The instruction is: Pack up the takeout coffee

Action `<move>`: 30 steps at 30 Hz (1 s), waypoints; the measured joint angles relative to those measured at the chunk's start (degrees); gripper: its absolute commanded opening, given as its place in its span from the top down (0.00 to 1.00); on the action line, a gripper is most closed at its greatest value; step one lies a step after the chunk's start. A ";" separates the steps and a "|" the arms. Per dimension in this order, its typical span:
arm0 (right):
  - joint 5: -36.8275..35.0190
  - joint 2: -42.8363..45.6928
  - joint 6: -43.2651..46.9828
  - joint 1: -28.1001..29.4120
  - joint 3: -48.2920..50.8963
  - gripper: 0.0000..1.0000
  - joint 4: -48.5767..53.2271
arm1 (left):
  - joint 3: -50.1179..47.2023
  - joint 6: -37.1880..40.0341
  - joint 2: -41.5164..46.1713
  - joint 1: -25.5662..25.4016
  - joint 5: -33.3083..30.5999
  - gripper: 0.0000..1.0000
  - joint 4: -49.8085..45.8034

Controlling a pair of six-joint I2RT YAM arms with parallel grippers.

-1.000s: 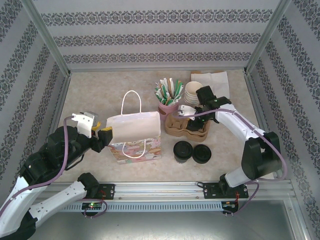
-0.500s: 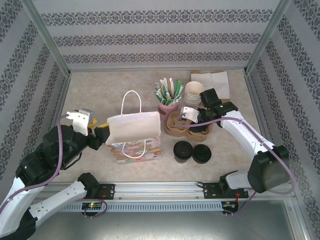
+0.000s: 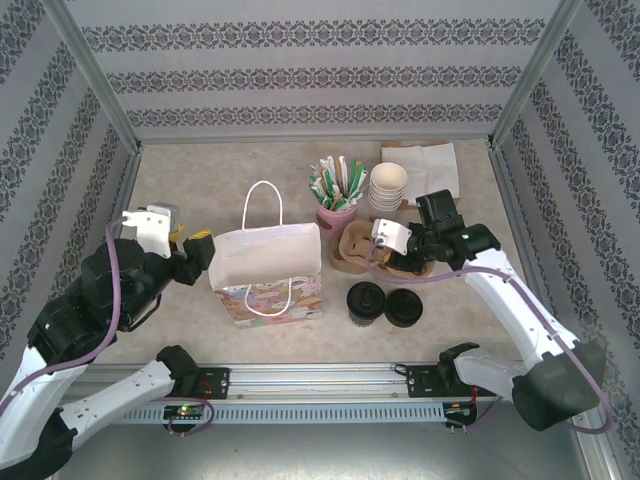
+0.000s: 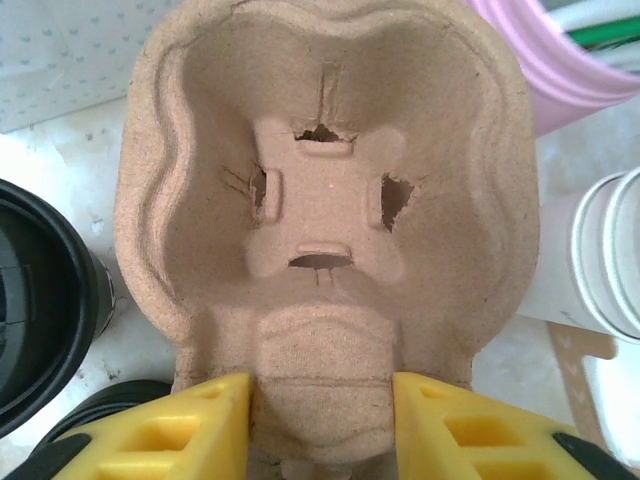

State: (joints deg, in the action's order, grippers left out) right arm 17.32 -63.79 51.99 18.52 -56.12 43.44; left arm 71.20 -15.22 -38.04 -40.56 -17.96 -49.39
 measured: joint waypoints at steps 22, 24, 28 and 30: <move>6.71 10.40 -5.25 7.69 -13.86 0.61 -2.27 | 7.10 -5.97 -14.08 11.13 14.14 0.34 -3.30; 6.84 9.16 -5.62 10.60 -15.91 0.61 -3.50 | 5.49 -7.67 -13.94 16.59 18.60 0.34 -1.90; 7.34 5.53 -6.99 16.52 -19.61 0.61 -6.27 | 0.85 -11.93 -13.53 26.32 28.22 0.34 1.05; 7.74 3.30 -7.69 19.50 -21.49 0.60 -7.34 | -0.59 -13.84 -13.18 28.87 31.63 0.34 2.10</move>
State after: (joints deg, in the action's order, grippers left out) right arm 25.06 -60.49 44.29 38.02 -77.60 36.10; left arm 70.61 -29.06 -51.22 -11.68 13.67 -47.29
